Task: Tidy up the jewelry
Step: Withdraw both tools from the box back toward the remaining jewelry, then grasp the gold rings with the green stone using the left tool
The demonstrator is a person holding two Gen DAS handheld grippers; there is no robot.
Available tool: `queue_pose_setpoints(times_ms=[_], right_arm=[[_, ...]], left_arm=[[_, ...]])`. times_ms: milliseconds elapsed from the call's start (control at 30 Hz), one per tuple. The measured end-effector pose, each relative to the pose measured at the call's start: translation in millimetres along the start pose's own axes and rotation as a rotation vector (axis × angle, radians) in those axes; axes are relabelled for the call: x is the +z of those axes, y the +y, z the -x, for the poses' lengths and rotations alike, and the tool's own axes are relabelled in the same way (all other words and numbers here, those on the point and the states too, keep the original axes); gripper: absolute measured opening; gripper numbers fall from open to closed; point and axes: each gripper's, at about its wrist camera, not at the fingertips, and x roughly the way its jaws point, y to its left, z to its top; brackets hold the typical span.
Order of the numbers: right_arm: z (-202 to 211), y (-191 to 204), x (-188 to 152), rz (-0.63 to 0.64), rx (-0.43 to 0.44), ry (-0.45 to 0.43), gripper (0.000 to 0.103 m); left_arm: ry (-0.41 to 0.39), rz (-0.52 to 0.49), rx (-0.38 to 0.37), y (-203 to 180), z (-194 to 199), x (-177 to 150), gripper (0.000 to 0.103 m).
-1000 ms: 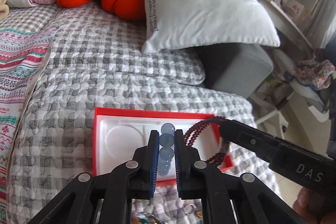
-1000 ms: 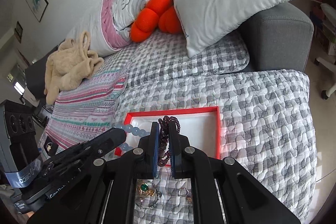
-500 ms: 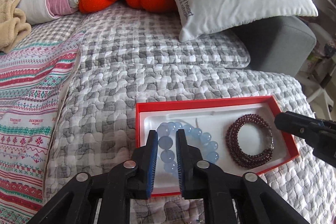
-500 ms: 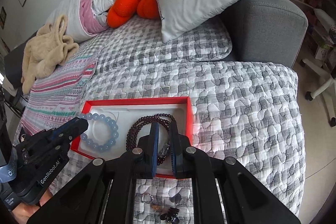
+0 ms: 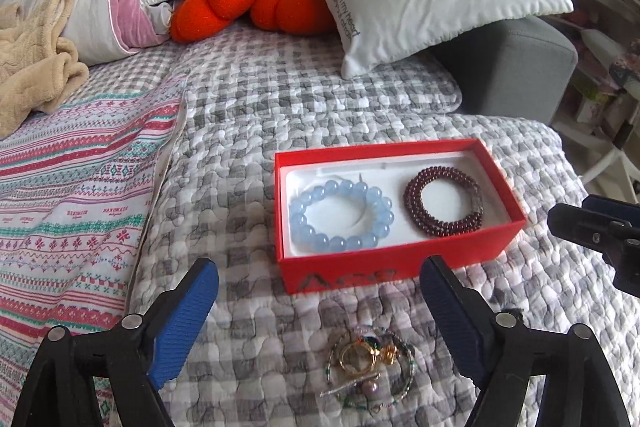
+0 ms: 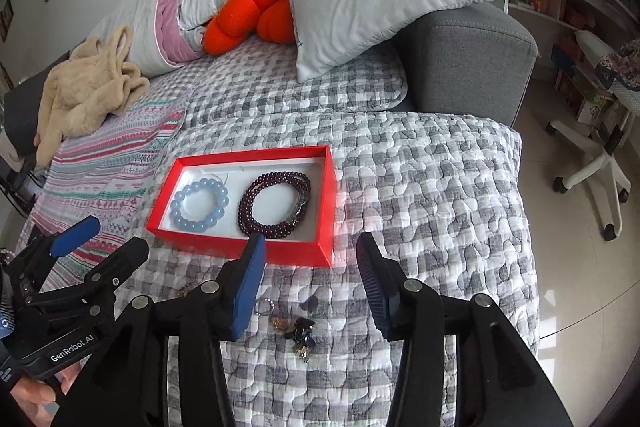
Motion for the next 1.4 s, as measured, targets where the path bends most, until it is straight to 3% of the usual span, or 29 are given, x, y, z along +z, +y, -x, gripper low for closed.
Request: queue_pose_setpoints(times_ms=[200,333,500,600,700,900,1067,1167,1233,1400], right_arm=[[11.3,0.4,-25.2,0.016,-0.052,0.009,0.065],[15.6,-0.2,-37.0,0.03,-0.082,0.009,0.068],[17.2,-6.1,-46.0,0.038,-0.146,-0.011,0.079],[14.3,-9.3,-51.3,0.059,-0.213,-0.022,0.079],[8.7,-10.3,-56.8,0.112,-0.244,-0.003,0.079],[-5.2,-15.7,-72.6,0.142,-0.194,0.075,0.079],[-15.1,-22.9,-84.0,0.156,-0.195,0.129,0.079],[-15.9,-26.0,-87.7,0.164,-0.204,0.138,0.079],[-17.0,-28.5,-87.9,0.149,-0.197,0.15,0.079],[-19.5,-30.0,-83.3,0.13,-0.173,0.16,0.079]], left_arm=[[0.04,0.027,0.061,8.6,7.2,-26.0,0.098],[0.058,0.046,0.068,17.8,7.1,-40.6,0.103],[0.07,0.056,0.094,23.3,3.9,-55.6,0.103],[0.085,0.021,0.088,19.4,1.0,-62.3,0.103],[0.096,-0.005,0.066,16.4,-3.7,-68.6,0.103],[0.121,-0.036,0.023,11.4,-16.8,-81.3,0.103],[0.132,-0.025,-0.065,11.6,-20.3,-84.6,0.102],[0.151,-0.007,-0.133,12.3,-23.9,-83.6,0.091],[0.161,0.002,-0.152,12.0,-27.0,-80.8,0.076],[0.158,0.028,-0.2,14.3,-32.3,-67.5,0.049]])
